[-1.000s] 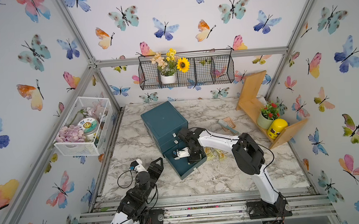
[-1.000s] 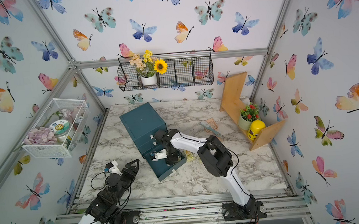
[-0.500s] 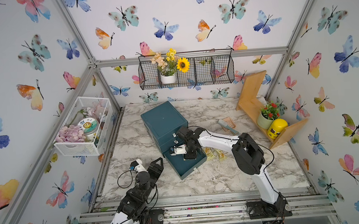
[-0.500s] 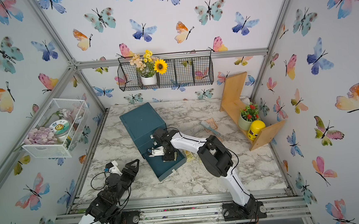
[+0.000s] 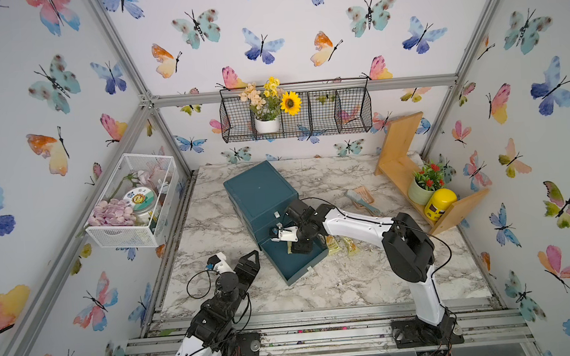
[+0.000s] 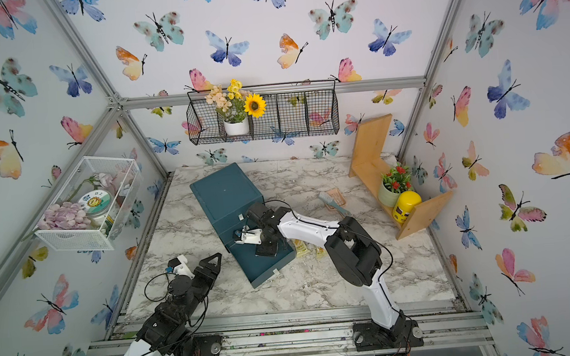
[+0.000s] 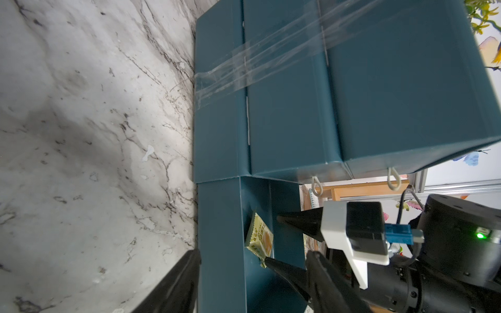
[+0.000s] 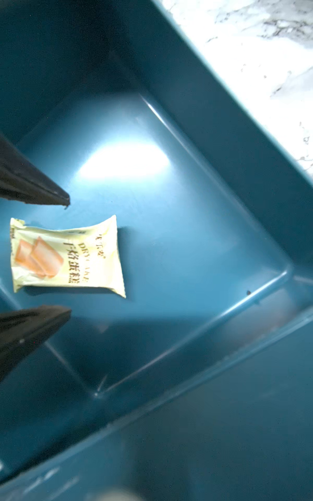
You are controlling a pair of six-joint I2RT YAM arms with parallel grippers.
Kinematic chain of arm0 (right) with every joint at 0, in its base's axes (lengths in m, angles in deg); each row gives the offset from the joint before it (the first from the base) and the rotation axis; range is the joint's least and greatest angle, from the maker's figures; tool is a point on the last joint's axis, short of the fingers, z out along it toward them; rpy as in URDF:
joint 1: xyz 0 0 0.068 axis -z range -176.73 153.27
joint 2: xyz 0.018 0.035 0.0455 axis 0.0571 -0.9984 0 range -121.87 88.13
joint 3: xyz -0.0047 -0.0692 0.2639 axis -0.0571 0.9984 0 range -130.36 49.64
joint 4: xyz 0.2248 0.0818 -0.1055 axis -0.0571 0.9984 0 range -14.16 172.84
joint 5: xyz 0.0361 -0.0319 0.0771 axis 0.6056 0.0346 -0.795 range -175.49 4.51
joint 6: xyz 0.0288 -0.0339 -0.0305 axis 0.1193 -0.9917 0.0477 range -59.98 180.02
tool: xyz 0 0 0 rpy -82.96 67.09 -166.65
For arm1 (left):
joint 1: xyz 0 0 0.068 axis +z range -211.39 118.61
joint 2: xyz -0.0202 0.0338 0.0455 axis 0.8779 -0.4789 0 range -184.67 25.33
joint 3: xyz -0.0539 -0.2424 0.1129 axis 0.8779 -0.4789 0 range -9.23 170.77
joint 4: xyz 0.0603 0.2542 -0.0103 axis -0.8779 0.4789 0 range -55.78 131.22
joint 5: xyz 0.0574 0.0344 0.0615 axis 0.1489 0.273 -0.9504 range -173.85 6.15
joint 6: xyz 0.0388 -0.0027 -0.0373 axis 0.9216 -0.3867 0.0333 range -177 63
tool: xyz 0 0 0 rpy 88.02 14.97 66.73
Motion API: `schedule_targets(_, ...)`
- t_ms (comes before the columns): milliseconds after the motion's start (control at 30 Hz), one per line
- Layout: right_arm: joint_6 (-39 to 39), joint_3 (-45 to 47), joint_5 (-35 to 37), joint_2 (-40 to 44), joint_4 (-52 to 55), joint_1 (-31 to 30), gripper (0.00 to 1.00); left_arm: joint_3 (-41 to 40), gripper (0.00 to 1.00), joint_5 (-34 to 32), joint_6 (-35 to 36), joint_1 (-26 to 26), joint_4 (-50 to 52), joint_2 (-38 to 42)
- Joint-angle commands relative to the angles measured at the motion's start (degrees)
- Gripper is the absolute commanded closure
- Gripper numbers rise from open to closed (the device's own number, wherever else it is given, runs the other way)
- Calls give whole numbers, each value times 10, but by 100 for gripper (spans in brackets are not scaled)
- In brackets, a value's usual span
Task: Take the cookies out of the drawer
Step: Pick up the cookie from the drawer.
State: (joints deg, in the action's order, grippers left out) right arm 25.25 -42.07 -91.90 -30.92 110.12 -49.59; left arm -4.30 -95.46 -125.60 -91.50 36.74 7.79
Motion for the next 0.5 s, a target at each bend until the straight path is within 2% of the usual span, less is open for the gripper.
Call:
schedule_targets(0, 15, -3, 20, -11, 23, -2, 36, 14, 34, 13, 15, 1, -12, -3)
schedule_targets(467, 32, -11, 49, -54, 28, -1, 34, 17, 34, 10, 21, 2, 2, 12)
